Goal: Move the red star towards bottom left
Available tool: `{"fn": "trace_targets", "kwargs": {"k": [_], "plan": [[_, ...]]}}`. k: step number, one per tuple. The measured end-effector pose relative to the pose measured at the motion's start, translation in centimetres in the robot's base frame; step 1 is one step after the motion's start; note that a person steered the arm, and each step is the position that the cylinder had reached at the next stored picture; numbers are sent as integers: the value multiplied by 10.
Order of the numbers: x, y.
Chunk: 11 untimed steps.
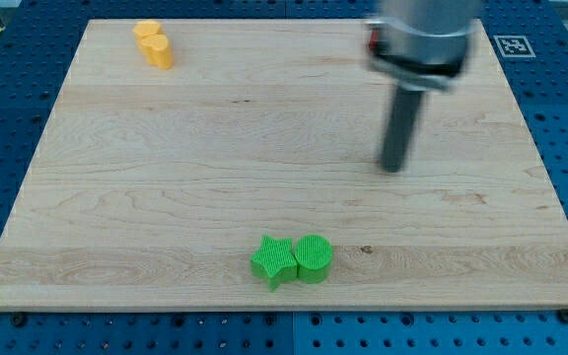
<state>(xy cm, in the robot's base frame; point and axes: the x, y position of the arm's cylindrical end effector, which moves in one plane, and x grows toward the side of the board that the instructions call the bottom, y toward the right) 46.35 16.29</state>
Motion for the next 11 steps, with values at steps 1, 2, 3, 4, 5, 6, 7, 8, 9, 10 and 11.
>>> {"fn": "trace_targets", "kwargs": {"k": [1, 2, 3, 4, 5, 6, 7, 8, 9, 10, 11], "plan": [[-9, 114], [-60, 162], [-136, 140], [-183, 112], [-187, 108], [-208, 79], [-209, 51], [-201, 26], [-182, -2], [-164, -27], [-126, -40]]}}
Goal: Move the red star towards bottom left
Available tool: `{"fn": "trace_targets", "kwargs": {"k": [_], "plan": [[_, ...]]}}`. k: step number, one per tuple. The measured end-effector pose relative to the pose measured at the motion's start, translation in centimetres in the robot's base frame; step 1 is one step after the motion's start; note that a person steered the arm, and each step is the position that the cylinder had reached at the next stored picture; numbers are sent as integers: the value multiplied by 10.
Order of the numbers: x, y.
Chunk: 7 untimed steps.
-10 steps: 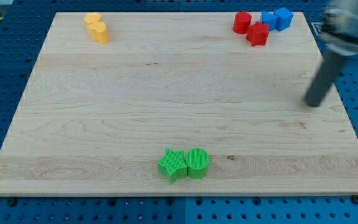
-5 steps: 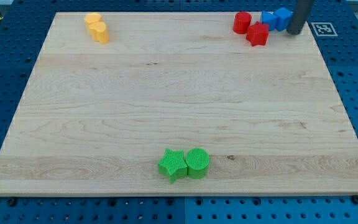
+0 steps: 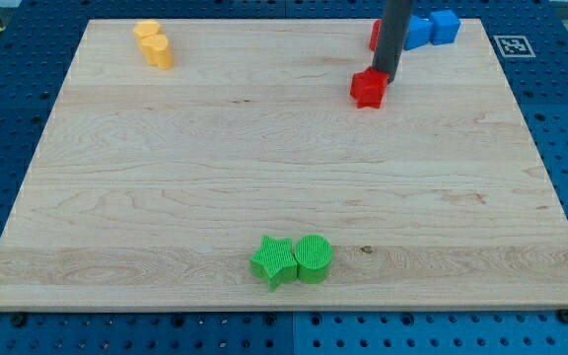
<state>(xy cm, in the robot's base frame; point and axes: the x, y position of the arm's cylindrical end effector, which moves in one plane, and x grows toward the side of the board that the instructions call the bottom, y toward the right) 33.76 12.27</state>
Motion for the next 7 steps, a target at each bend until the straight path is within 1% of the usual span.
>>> {"fn": "trace_targets", "kwargs": {"k": [1, 3, 4, 5, 7], "plan": [[34, -6], [45, -63], [62, -96], [87, -122], [145, -156]]}}
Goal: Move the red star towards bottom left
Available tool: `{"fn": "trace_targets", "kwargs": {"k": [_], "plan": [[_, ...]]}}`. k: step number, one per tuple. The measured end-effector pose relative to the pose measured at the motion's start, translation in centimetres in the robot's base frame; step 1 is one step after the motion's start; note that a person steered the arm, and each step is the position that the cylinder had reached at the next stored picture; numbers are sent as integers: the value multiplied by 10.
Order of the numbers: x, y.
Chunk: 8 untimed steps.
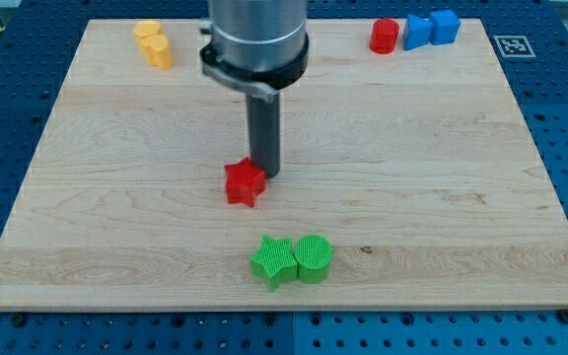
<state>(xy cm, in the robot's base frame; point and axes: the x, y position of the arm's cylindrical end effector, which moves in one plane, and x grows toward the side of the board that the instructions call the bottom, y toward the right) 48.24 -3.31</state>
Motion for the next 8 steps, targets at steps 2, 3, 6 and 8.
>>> {"fn": "trace_targets", "kwargs": {"k": [2, 3, 6, 8], "plan": [[37, -31], [50, -37], [105, -90], [112, -102]]}}
